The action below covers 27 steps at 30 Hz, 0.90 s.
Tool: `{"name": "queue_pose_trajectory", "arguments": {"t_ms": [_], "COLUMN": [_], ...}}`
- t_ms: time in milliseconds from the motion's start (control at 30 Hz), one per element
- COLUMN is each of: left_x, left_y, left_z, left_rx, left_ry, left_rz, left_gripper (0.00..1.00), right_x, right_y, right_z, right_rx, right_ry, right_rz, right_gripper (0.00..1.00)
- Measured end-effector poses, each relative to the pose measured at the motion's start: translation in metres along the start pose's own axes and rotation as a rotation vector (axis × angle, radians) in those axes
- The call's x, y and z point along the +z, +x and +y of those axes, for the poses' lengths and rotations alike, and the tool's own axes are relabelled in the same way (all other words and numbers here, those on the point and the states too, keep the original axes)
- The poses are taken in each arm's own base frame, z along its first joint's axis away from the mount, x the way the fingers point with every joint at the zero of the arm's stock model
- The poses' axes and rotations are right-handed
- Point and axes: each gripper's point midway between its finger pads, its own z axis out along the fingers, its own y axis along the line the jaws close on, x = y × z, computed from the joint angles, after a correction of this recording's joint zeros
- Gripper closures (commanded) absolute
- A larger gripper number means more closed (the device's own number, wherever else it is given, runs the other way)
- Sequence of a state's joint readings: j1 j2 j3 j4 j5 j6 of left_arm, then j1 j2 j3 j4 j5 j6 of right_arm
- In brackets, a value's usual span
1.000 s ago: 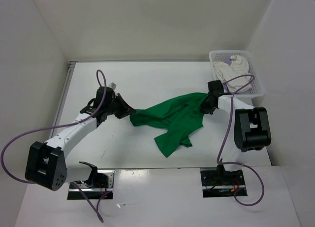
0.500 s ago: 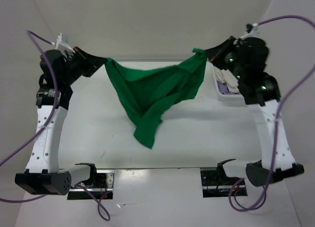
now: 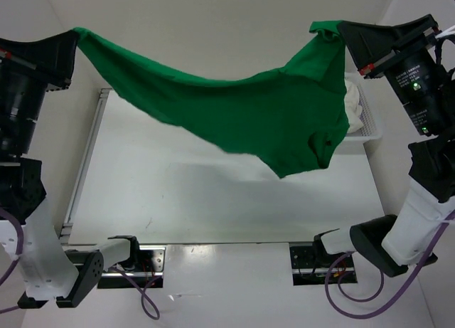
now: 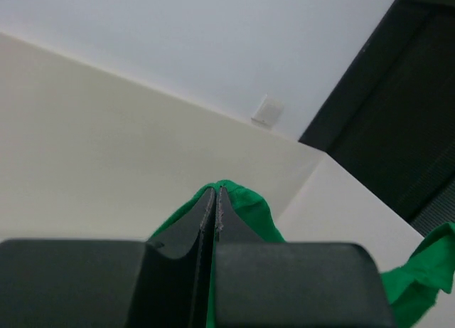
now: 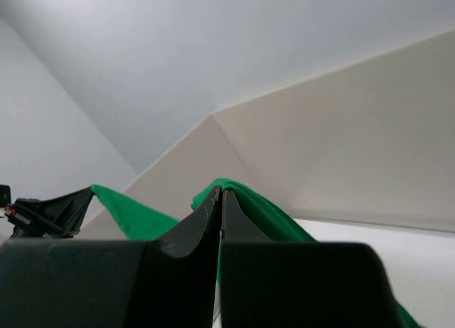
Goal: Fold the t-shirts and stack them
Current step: Flatten out the tshirt
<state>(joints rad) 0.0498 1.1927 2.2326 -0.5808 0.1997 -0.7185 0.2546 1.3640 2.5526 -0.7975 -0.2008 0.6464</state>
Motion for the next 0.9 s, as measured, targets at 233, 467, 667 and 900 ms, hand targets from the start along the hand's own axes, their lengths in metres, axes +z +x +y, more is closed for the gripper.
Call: {"name": "queue_pose_trajectory", "arguments": {"t_ms": [233,467,667,900], "left_x": [0.019,0.087,0.085,0.117], "left_y": [0.028,0.215,0.369,0.394], "left_z": [0.035,0.197,0.334,0.377], "left_rx": [0.021,-0.095,-0.183,-0.171], "left_ry": [-0.075,-0.348,-0.613,-0.662], "left_rz": [0.043,0.446,0.736,0.746], "left_gripper": [1.0,1.0,1.0,0.87], "right_x": [0.042,0.142,0.212,0.178], "right_y": [0.029,0.129,0.29,0.406], "right_z": [-0.039,-0.181,-0.353,-0.446], "right_rx": [0.018,0.051,0.095,0.167], "right_ry": [0.061,0.277,0.489,0.689], "right_rz": [0.075,0.275,0.506,0.725], "right_gripper": [1.0,1.0,1.0,0.91]}}
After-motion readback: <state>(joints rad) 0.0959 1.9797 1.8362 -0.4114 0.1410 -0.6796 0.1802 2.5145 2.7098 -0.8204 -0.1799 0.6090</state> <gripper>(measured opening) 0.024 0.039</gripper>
